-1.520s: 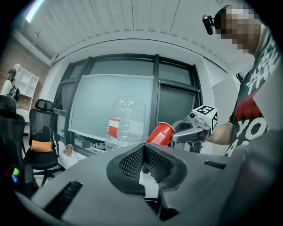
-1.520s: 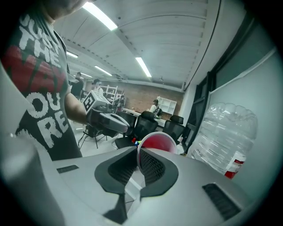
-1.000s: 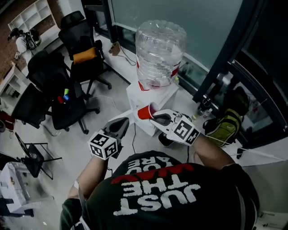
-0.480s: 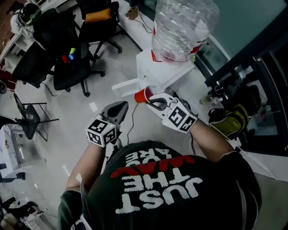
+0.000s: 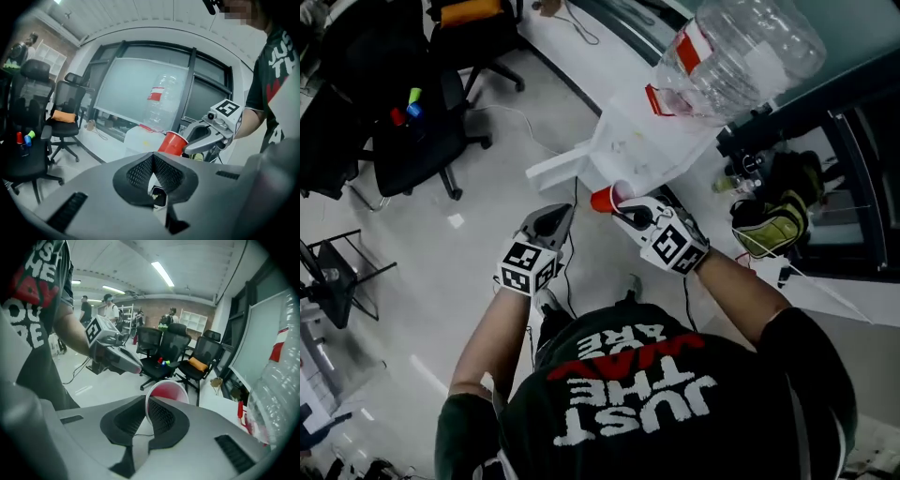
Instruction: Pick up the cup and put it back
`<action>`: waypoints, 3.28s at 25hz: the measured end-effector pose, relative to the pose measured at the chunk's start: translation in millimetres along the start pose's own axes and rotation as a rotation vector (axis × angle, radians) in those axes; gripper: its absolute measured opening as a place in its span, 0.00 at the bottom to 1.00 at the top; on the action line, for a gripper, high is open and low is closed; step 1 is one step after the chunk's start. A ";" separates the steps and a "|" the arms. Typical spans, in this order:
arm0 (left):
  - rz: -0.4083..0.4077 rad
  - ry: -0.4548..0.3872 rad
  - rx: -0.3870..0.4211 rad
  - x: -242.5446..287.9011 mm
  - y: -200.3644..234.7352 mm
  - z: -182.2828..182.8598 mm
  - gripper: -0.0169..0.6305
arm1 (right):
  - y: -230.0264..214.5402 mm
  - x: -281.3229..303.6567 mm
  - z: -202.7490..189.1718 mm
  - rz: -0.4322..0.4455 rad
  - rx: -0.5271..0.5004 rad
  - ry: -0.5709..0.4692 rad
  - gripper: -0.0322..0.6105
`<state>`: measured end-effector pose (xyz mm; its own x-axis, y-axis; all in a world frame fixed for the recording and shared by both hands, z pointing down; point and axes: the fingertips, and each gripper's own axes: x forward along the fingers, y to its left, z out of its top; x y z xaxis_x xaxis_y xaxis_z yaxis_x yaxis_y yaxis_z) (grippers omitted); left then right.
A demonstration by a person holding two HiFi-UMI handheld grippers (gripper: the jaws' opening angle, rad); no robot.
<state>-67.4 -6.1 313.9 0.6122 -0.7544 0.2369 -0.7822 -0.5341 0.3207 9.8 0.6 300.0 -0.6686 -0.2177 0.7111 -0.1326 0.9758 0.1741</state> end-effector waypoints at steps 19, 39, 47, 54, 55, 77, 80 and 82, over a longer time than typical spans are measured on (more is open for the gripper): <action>0.166 0.099 -0.124 142.1 150.4 -351.9 0.04 | -16.0 328.6 -300.1 0.103 -0.070 0.161 0.12; -0.040 0.104 0.030 283.7 241.2 -532.6 0.04 | -41.7 538.2 -496.7 0.002 -0.050 0.246 0.12; -0.110 0.106 0.056 294.0 240.7 -531.7 0.04 | -95.9 542.4 -564.3 -0.131 0.082 0.446 0.12; -0.105 0.147 0.044 291.4 250.5 -551.0 0.04 | -159.0 543.2 -609.4 -0.298 0.208 0.563 0.12; -0.103 0.144 0.040 291.9 251.7 -551.1 0.04 | -165.7 544.0 -612.9 -0.315 0.210 0.573 0.12; -0.126 0.158 0.036 292.1 250.4 -553.5 0.04 | -160.6 530.7 -565.4 -0.469 0.257 0.387 0.35; -0.115 0.136 0.042 293.1 254.0 -541.3 0.04 | -102.7 535.2 -528.2 -0.319 0.244 0.291 0.35; -0.103 0.110 0.048 295.6 254.5 -529.9 0.04 | -64.6 536.8 -509.0 -0.188 0.240 0.227 0.25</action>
<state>-24.4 -162.8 951.5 0.6965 -0.6495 0.3050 -0.7175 -0.6262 0.3049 31.9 -190.5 1017.1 -0.4409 -0.3665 0.8193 -0.4232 0.8899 0.1703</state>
